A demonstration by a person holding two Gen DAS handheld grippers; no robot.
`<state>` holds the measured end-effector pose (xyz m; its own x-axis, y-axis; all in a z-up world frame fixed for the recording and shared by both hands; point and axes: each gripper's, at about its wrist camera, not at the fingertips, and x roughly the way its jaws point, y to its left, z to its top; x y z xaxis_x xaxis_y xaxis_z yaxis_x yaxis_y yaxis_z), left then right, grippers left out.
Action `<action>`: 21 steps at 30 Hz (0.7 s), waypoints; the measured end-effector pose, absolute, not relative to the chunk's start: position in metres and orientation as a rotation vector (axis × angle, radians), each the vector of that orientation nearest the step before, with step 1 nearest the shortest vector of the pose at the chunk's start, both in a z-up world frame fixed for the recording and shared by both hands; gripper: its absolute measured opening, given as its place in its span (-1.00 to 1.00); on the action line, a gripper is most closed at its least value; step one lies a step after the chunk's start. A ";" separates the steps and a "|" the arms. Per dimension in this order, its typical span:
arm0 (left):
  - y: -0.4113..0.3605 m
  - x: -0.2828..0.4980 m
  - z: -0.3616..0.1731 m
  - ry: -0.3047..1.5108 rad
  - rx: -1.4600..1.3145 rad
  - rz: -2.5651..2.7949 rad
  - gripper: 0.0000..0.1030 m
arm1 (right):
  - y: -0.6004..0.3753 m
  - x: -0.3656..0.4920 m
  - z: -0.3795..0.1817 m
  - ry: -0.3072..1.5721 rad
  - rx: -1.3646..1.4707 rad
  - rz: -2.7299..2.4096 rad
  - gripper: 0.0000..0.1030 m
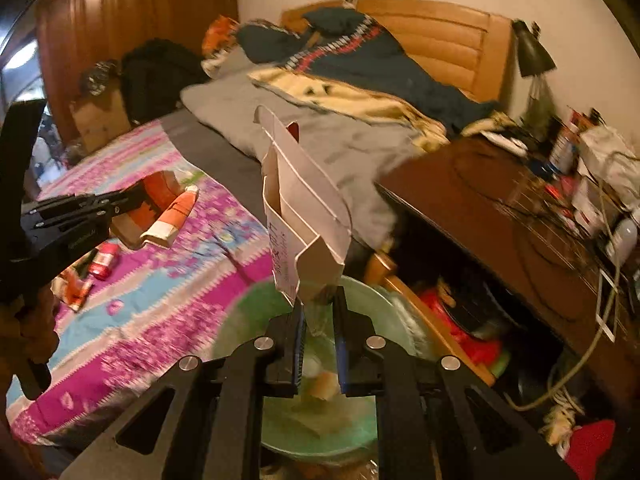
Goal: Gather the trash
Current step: 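Carry both items over the green bin and open both tools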
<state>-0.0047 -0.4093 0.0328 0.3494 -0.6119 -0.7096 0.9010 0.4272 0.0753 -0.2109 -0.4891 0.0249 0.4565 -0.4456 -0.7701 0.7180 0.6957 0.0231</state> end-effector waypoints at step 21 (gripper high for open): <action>-0.453 -0.054 -0.040 0.773 0.674 -1.146 -0.86 | -0.510 -0.233 -0.040 1.025 0.511 -0.778 -0.72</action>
